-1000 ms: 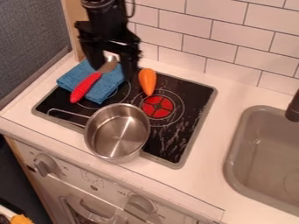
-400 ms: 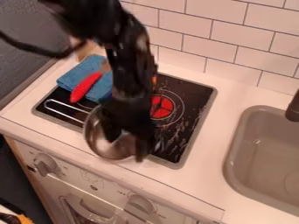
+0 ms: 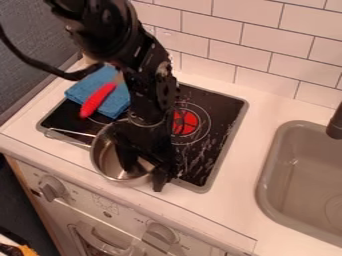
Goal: Move the silver pot in the top right of the burner
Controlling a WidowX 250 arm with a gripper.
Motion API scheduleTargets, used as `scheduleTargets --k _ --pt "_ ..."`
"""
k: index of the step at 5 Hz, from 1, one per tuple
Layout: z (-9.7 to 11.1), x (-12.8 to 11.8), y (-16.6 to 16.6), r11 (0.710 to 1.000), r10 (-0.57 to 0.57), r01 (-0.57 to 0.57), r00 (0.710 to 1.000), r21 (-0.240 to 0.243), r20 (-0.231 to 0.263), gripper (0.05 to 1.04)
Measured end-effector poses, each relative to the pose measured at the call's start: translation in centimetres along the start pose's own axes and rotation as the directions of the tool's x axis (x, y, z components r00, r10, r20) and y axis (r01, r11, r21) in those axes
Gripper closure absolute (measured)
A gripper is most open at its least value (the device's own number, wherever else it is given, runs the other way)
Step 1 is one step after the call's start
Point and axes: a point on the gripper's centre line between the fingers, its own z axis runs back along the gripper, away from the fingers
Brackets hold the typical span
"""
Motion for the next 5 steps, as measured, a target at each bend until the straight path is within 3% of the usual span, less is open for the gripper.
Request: scheduleTargets --k 3,4,5 --pt "0.08 -0.10 -0.52 0.998 -0.062 0.061 0.998 0.023 0.018 0.777" --pt "0.29 -0.17 -0.43 0.997 -0.071 0.070 0.997 0.032 0.025 0.928" --pt "0.91 -0.12 -0.41 0.996 -0.089 0.088 0.995 0.034 0.036 1.002"
